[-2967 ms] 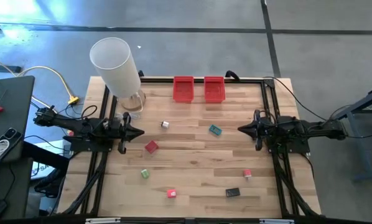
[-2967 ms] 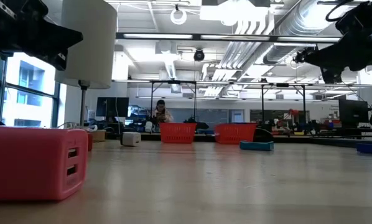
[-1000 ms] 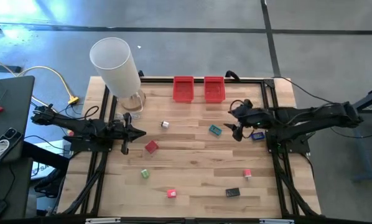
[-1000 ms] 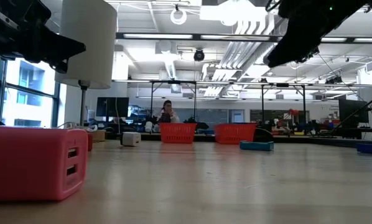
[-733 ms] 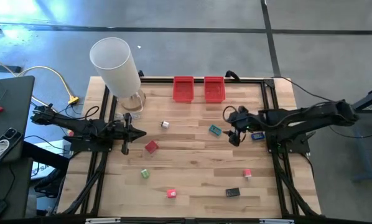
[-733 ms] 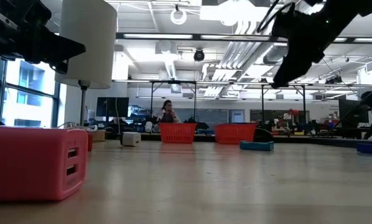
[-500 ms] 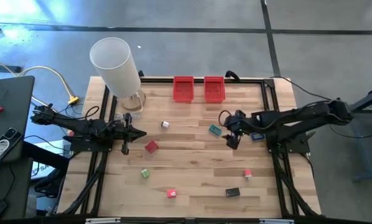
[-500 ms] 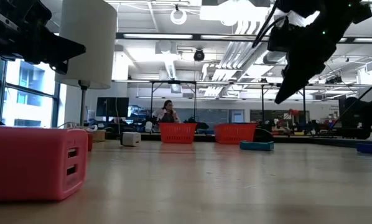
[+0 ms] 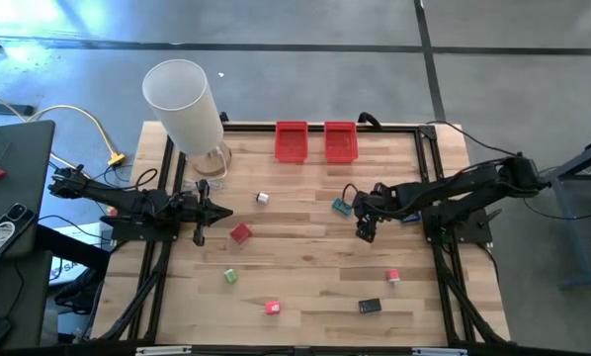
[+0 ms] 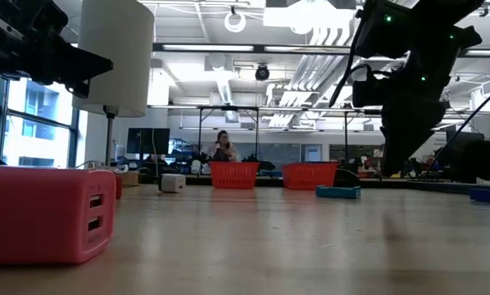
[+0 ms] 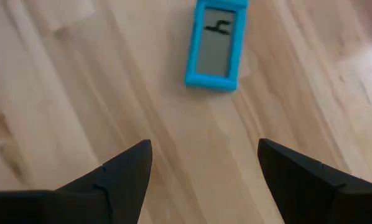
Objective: Pick & Place Office items
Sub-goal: Put the light blue timer into the left red bin
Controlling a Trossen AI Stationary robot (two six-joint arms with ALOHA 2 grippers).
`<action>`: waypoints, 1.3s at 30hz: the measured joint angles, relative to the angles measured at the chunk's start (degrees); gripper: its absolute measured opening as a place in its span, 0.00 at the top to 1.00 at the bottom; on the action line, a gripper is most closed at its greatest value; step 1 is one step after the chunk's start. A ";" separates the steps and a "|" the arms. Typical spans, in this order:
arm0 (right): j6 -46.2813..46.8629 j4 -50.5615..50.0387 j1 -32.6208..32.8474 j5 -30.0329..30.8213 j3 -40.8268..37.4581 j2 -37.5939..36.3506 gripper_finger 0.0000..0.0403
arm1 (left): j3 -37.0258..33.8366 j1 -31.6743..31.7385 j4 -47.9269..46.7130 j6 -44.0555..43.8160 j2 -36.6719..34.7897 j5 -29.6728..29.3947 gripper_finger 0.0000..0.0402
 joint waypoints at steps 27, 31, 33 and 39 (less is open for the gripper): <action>7.44 49.15 9.29 17.12 -29.40 -0.38 0.30 | 0.00 0.00 0.79 -0.13 1.69 0.04 1.00; 7.59 54.18 10.20 19.45 -31.29 -0.24 0.30 | 0.00 0.01 1.20 0.62 1.69 0.04 1.00; 6.55 54.32 10.28 19.39 -31.38 -0.24 0.30 | 0.00 0.01 1.20 0.61 1.69 0.04 1.00; 5.89 54.41 10.33 19.89 -31.33 1.53 0.30 | 0.00 0.00 1.31 1.53 1.69 0.04 1.00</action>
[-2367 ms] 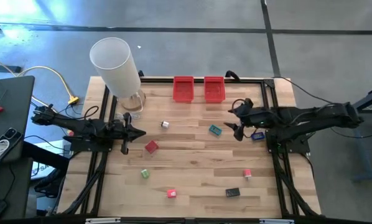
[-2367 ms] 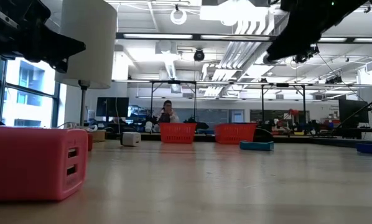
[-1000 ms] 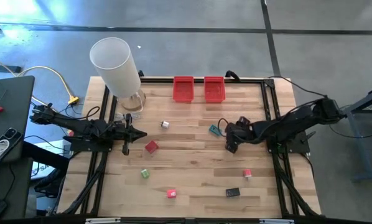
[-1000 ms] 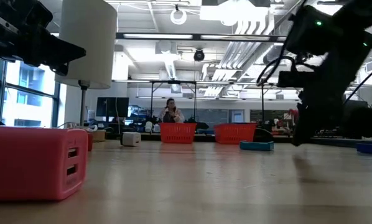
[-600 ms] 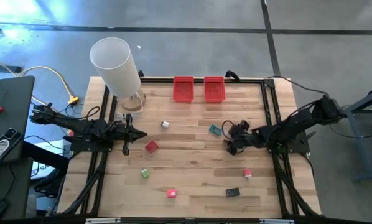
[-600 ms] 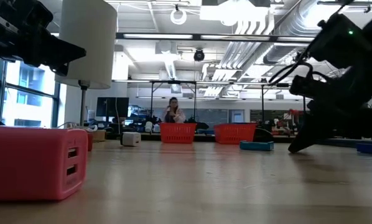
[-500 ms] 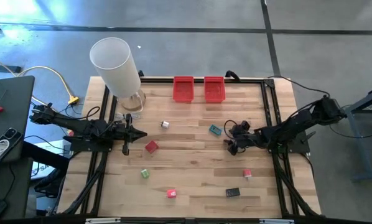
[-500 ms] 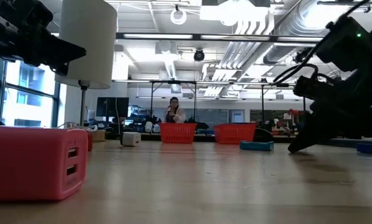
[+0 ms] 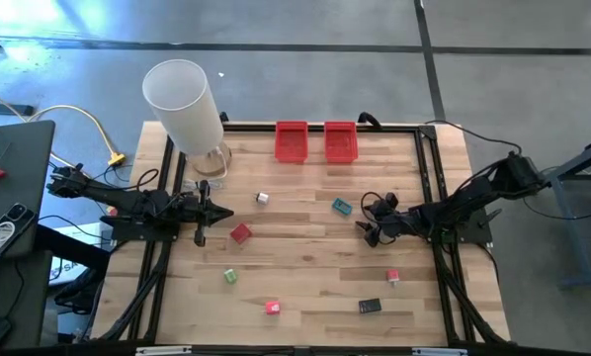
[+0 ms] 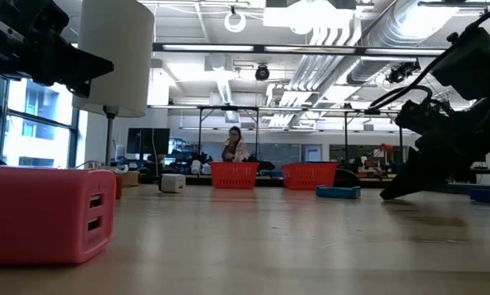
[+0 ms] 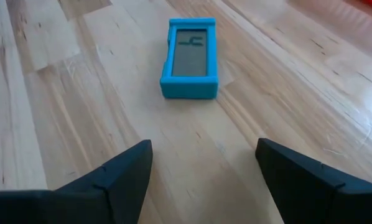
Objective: Pick & Place Office items
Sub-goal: Put the light blue timer into the left red bin
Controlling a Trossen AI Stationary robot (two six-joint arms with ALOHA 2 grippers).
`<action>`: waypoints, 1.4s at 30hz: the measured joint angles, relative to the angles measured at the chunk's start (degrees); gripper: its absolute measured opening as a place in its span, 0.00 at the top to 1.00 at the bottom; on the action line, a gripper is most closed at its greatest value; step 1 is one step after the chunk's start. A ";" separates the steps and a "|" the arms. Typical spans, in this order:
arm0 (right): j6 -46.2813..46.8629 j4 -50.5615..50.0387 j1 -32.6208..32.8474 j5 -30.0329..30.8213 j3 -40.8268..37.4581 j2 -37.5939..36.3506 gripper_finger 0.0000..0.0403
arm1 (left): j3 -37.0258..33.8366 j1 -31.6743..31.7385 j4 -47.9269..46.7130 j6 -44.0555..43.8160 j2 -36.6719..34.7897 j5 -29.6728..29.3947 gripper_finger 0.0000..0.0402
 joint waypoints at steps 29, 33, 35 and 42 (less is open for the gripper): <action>-0.90 21.65 1.92 7.15 -0.06 18.63 0.30 | 0.00 0.01 -0.02 0.37 0.00 0.00 1.00; -1.04 21.87 1.92 7.10 -0.06 18.71 0.30 | 0.00 0.01 -0.02 -0.33 0.00 0.00 1.00; -1.12 21.88 1.92 7.08 -0.06 18.71 0.30 | 0.00 0.01 -0.02 -0.35 0.00 0.00 1.00; -1.36 21.93 1.90 6.84 -0.04 18.73 0.30 | 0.00 0.00 -0.02 0.15 0.00 0.00 1.00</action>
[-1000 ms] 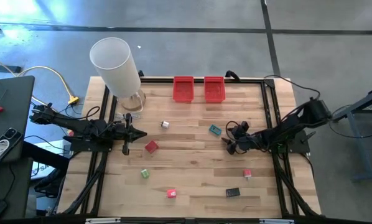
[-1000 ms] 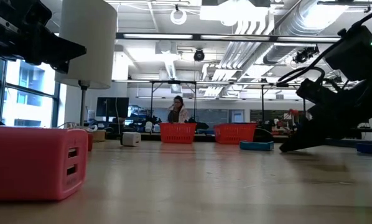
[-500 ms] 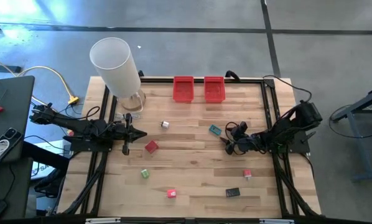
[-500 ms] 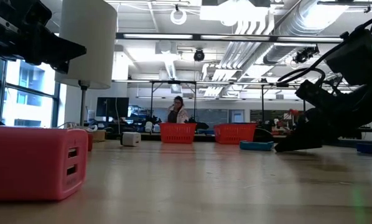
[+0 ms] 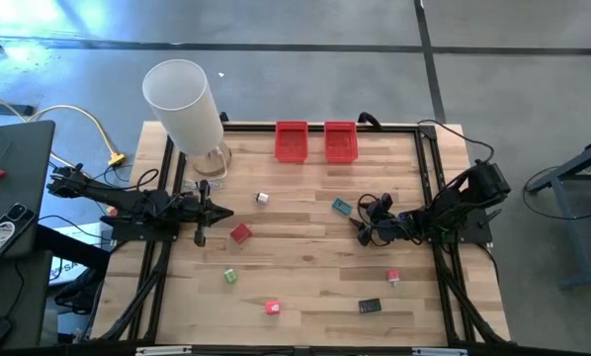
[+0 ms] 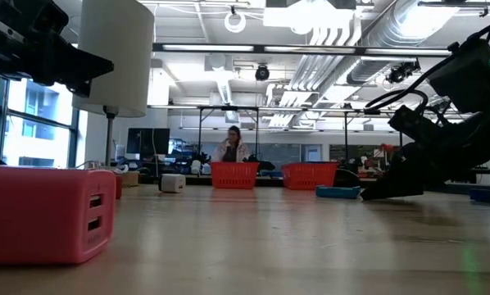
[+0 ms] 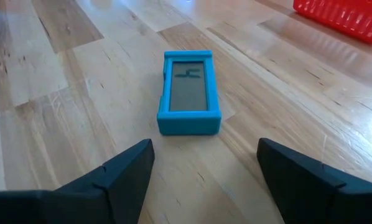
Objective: Pick & Place Office items
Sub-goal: Put the light blue timer into the left red bin
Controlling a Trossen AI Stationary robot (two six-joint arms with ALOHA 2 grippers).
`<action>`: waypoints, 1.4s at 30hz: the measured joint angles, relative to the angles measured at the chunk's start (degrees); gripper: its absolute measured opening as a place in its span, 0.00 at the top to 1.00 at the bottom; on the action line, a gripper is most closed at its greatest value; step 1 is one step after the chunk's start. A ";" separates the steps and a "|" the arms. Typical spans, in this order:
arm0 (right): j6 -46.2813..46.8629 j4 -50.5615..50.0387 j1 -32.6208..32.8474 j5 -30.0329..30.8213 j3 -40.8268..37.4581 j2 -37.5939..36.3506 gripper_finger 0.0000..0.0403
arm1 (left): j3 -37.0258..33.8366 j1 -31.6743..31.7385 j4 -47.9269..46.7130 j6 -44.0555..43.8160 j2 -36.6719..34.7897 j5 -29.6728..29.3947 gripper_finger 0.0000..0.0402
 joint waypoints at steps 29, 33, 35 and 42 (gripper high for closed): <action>-2.99 3.26 -0.96 -2.18 1.11 1.62 0.30 | 0.00 0.02 0.00 -0.07 0.00 0.02 1.00; -3.42 7.57 -1.72 -1.49 1.20 4.80 0.30 | 0.00 0.00 -0.02 -1.08 0.00 0.02 1.00; -4.78 10.30 -1.80 -1.63 1.19 6.31 0.30 | 0.00 0.02 -0.04 -1.14 0.00 0.04 1.00; -6.15 15.45 -2.18 -0.79 2.89 11.41 0.30 | 0.00 0.00 -0.02 -1.12 0.00 0.04 1.00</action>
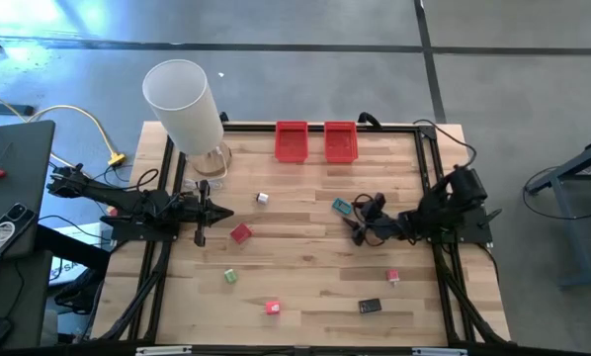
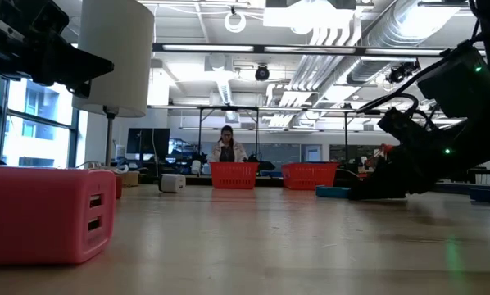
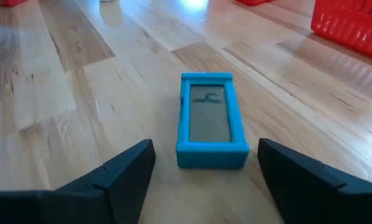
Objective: Pick & Place Office items
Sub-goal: Put the light blue timer into the left red bin
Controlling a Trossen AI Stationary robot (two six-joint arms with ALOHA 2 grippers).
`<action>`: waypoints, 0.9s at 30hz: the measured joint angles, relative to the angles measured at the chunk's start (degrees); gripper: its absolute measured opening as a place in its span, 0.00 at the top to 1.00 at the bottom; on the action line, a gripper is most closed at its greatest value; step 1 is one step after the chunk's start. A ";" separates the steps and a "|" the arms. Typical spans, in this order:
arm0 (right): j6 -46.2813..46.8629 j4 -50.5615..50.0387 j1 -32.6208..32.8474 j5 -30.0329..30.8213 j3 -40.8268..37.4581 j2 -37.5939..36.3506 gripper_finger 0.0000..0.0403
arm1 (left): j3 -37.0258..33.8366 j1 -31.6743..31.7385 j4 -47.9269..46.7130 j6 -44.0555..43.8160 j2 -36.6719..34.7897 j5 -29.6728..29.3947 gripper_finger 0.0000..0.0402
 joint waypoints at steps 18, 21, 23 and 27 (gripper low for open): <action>-5.63 2.53 -4.75 -5.35 1.87 1.71 0.30 | 0.00 0.01 0.00 0.65 0.00 -0.02 1.00; -6.93 2.29 -5.51 -6.22 2.51 1.71 0.30 | 0.00 0.00 0.00 0.74 0.00 -0.02 1.00; -8.33 1.89 -6.23 -7.41 3.39 1.73 0.30 | 0.00 0.00 0.00 0.78 0.00 -0.02 1.00; -10.46 1.04 -8.45 -11.79 5.25 1.79 0.30 | 0.00 0.02 0.00 0.84 0.00 -0.02 1.00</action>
